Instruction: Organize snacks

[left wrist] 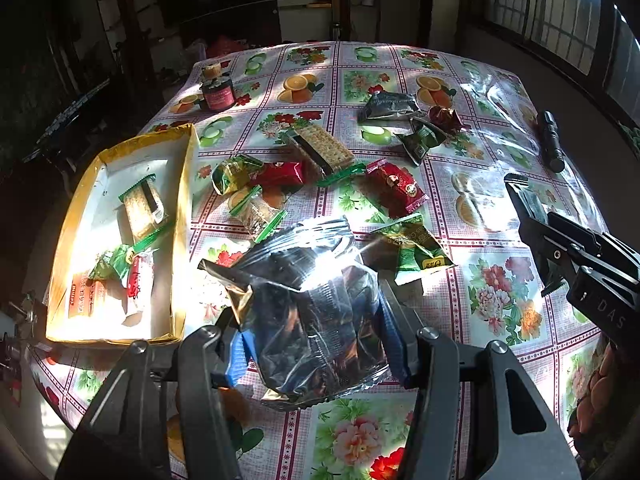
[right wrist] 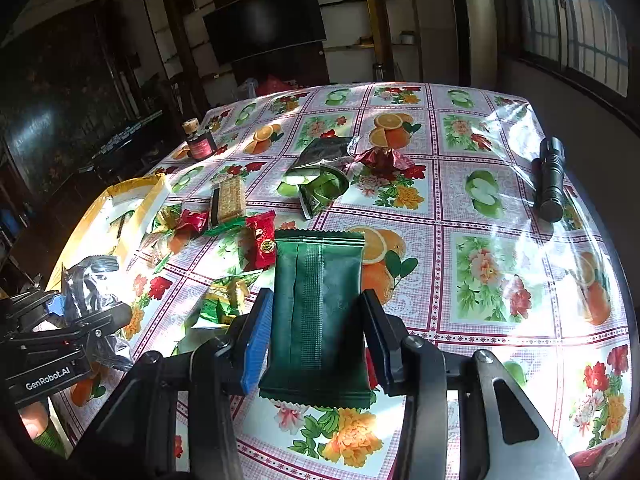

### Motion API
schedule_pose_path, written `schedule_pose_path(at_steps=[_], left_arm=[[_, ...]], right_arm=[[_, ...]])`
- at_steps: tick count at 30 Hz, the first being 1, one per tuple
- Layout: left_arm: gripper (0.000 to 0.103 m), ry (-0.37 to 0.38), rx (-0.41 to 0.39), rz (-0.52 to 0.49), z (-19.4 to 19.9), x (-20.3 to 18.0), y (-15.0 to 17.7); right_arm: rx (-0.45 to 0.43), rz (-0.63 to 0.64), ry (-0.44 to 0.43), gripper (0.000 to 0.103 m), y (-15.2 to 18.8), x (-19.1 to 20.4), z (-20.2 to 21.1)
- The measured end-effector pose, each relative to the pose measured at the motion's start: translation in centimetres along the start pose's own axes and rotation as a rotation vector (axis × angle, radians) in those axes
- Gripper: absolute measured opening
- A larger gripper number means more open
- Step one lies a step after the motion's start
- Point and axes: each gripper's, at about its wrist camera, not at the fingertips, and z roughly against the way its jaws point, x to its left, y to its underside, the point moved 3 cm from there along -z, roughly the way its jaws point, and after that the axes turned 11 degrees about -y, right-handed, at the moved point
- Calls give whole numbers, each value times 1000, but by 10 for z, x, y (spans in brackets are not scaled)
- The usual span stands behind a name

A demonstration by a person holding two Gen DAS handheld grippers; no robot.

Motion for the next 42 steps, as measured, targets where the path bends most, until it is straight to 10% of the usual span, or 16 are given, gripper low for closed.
schedule_pose_path(at_steps=[42], left_arm=[[56,-24,-52,90,20,54,17]], right_arm=[[20,140,-59,44,9,86,-5]])
